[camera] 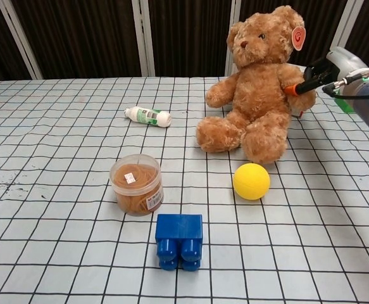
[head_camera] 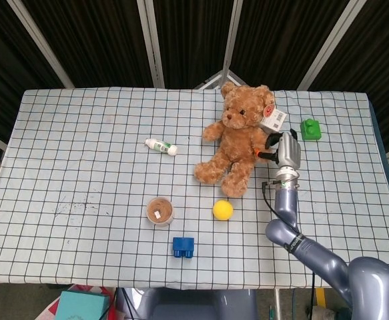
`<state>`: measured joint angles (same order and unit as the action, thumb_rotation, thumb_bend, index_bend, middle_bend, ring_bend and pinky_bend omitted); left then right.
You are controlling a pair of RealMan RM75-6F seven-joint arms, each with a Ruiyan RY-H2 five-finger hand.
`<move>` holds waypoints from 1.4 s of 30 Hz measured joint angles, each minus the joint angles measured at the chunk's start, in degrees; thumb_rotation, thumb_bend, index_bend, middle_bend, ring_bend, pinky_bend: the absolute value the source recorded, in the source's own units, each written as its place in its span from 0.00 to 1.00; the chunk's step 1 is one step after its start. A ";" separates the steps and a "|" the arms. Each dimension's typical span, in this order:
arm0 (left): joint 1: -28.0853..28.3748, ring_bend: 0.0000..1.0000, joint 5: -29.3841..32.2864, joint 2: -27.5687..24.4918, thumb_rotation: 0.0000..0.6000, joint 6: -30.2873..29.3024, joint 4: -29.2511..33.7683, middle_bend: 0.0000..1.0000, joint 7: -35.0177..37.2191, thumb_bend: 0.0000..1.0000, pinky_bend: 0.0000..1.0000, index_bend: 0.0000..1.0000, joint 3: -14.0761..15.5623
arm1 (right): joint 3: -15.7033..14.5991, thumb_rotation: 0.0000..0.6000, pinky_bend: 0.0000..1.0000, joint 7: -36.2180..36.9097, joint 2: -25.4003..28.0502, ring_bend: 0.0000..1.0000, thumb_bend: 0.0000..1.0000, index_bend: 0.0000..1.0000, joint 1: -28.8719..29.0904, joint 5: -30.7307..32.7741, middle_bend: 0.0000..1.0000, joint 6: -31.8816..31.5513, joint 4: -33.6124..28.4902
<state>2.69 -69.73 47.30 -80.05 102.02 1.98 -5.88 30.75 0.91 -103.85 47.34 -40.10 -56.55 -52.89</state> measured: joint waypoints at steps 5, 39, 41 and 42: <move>-0.09 0.01 -0.01 -0.10 1.00 -0.09 -0.04 0.06 0.33 0.17 0.14 0.22 -0.03 | -0.46 1.00 0.03 -0.99 -0.80 0.48 0.49 0.81 -0.48 0.62 0.65 1.32 0.81; -0.01 0.01 0.24 -0.22 1.00 0.26 0.08 0.06 0.23 0.17 0.14 0.22 0.00 | 1.96 1.00 0.04 -5.71 1.38 0.48 0.50 0.81 -0.25 0.69 0.65 -0.40 -3.44; -0.06 0.01 0.16 -0.26 1.00 0.19 0.10 0.06 0.33 0.17 0.14 0.22 0.01 | 1.67 1.00 0.03 -5.99 1.22 0.48 0.50 0.81 -0.57 1.34 0.65 0.15 -3.14; -0.09 0.01 0.14 -0.28 1.00 0.18 0.09 0.06 0.39 0.17 0.14 0.22 0.03 | 1.56 1.00 0.03 -6.08 1.11 0.48 0.50 0.81 -0.71 1.68 0.65 0.50 -2.89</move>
<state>2.60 -69.59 47.01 -79.87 102.11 2.37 -5.86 32.32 -5.17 -102.73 46.63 -38.42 -56.05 -55.78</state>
